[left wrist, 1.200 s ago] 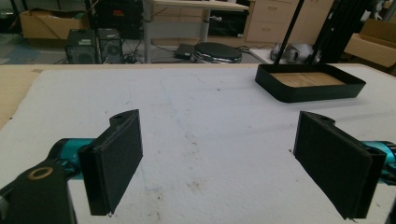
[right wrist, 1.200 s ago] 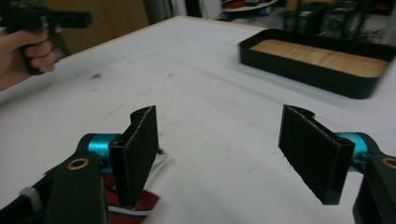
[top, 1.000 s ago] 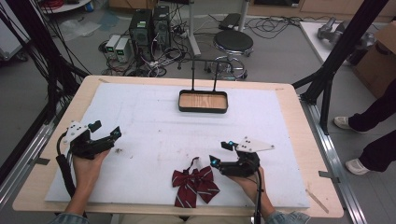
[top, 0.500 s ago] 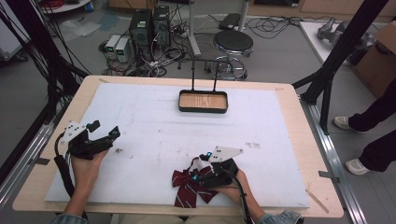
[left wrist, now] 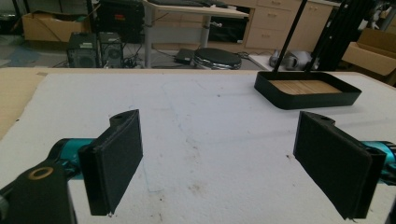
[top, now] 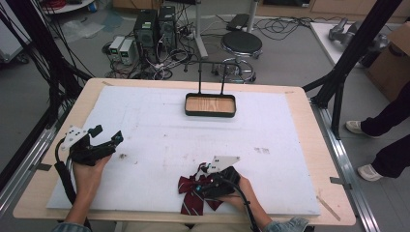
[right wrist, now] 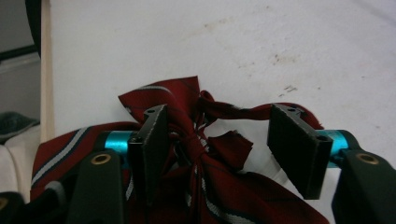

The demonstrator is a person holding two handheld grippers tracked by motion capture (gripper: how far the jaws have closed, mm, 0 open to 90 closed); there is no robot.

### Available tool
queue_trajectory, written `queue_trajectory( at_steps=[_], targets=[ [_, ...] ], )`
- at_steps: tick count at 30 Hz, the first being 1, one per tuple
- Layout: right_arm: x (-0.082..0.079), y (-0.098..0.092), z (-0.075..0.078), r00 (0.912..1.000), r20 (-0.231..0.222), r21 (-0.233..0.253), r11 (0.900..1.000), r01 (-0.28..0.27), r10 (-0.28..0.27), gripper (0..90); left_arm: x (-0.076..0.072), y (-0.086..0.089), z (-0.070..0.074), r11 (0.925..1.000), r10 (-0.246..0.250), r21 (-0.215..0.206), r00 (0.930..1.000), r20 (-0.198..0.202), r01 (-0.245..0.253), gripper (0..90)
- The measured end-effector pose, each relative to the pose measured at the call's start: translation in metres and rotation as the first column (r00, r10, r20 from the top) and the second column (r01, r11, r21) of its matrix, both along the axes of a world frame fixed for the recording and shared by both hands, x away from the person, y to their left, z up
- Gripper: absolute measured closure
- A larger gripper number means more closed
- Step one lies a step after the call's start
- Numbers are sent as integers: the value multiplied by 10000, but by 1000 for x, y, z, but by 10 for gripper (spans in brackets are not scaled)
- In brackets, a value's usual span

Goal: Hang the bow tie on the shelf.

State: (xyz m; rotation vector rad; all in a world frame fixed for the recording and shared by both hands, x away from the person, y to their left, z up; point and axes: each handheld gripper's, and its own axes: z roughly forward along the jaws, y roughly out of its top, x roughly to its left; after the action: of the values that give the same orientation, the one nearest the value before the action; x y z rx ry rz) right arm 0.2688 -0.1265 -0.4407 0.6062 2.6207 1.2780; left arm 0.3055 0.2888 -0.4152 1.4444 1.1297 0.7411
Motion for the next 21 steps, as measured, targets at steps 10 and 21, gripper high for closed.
queue_trajectory(
  at_steps=[10,21],
  targets=[
    [2,3,-7,9991,-263,-493,9982,-331,318,576,0,0,0,10000,8,-45,10000,8,-8,160],
    [-4,3,-6,9990,387,-712,9972,-211,239,753,-1,0,2,10000,-26,-84,10000,61,27,161]
  ],
)
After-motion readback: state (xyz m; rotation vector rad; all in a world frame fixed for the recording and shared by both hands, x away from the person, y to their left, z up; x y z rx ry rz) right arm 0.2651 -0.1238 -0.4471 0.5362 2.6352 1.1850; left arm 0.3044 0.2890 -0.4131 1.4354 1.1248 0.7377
